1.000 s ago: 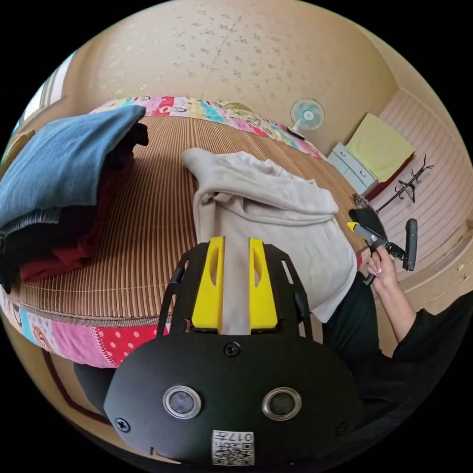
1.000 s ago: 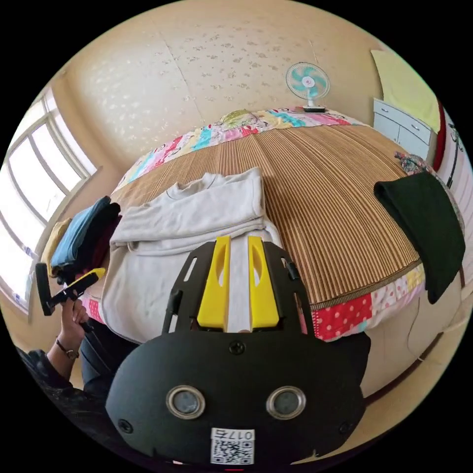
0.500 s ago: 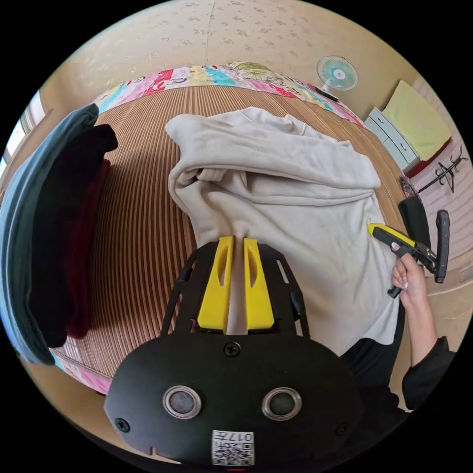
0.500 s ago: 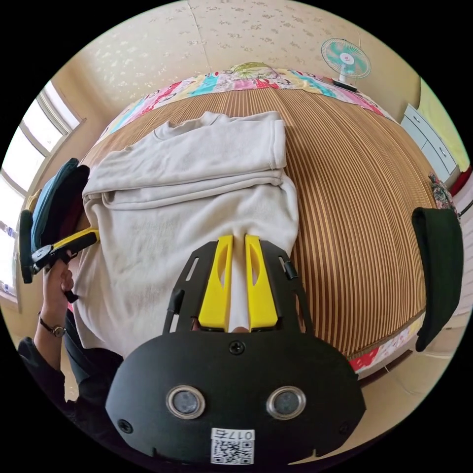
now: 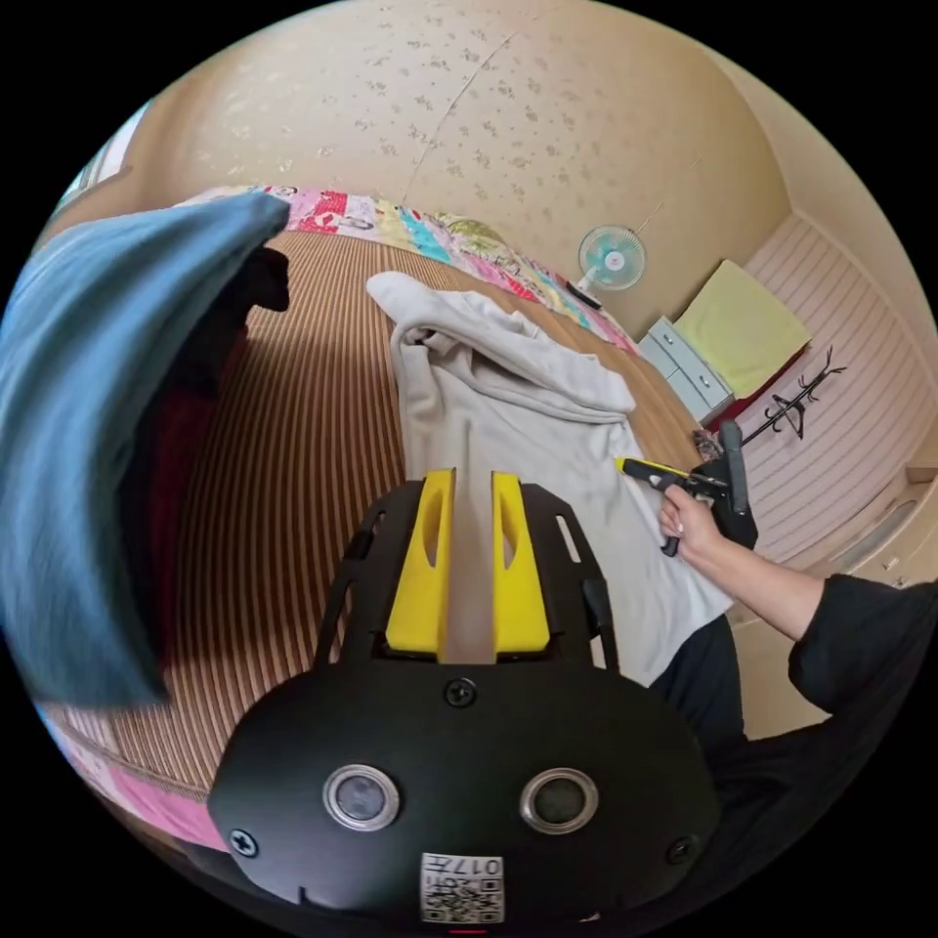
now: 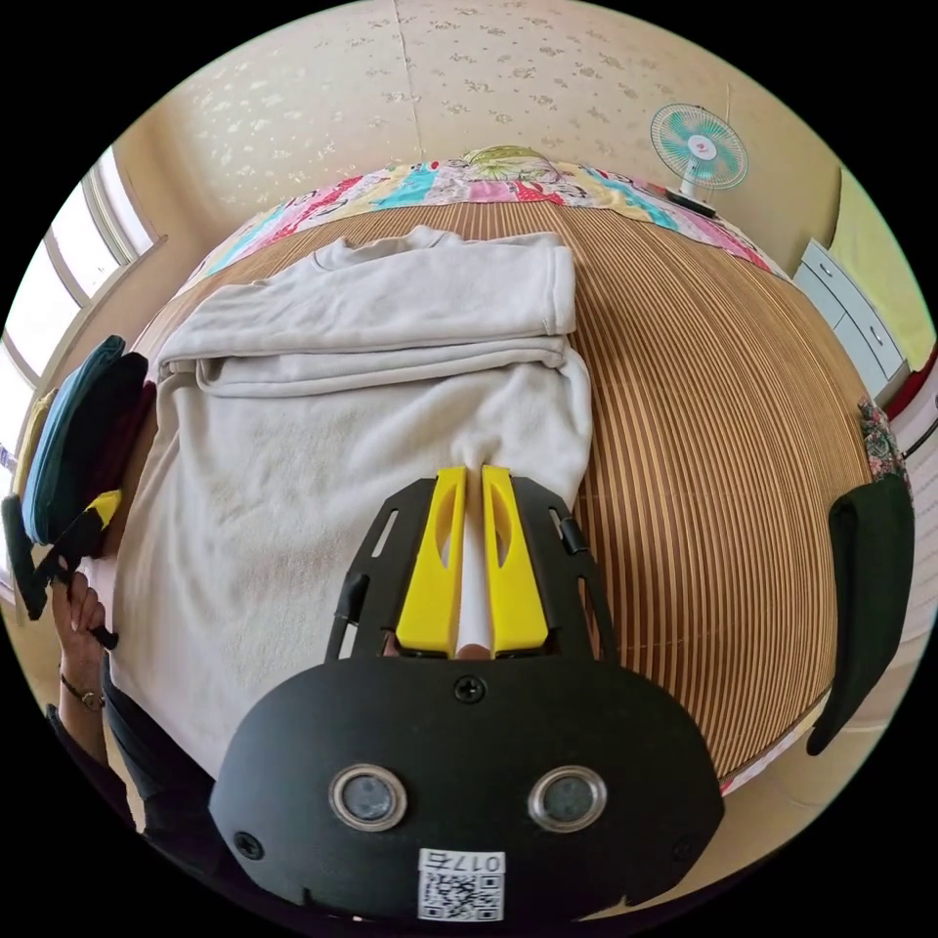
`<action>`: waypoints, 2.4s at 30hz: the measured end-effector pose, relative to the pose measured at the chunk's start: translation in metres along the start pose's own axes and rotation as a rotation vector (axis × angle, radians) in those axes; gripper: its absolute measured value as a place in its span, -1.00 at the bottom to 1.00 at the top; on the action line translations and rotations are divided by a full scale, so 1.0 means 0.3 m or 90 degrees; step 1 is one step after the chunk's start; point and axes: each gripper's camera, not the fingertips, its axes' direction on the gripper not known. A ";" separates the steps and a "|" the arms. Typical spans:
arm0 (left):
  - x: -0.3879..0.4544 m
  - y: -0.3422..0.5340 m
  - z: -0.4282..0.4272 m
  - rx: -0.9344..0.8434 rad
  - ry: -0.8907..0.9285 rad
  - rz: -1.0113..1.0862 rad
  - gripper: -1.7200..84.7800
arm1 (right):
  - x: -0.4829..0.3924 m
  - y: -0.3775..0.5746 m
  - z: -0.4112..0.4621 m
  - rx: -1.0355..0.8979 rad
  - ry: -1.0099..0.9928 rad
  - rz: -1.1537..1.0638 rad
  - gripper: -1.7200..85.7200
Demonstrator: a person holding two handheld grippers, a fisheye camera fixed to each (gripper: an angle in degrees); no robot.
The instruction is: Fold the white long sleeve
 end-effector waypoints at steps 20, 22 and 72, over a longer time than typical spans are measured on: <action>-0.078 0.275 -0.275 -0.181 0.026 -0.145 -0.84 | 0.163 0.008 -0.245 -0.024 -0.097 0.044 -0.91; -0.085 0.262 -0.306 -0.180 0.051 -0.145 -0.84 | 0.225 0.145 -0.398 0.040 -0.132 0.071 -0.92; 0.126 0.645 -1.015 -0.024 0.293 -0.173 -0.87 | 0.875 1.050 -1.148 0.156 -0.506 0.208 -0.91</action>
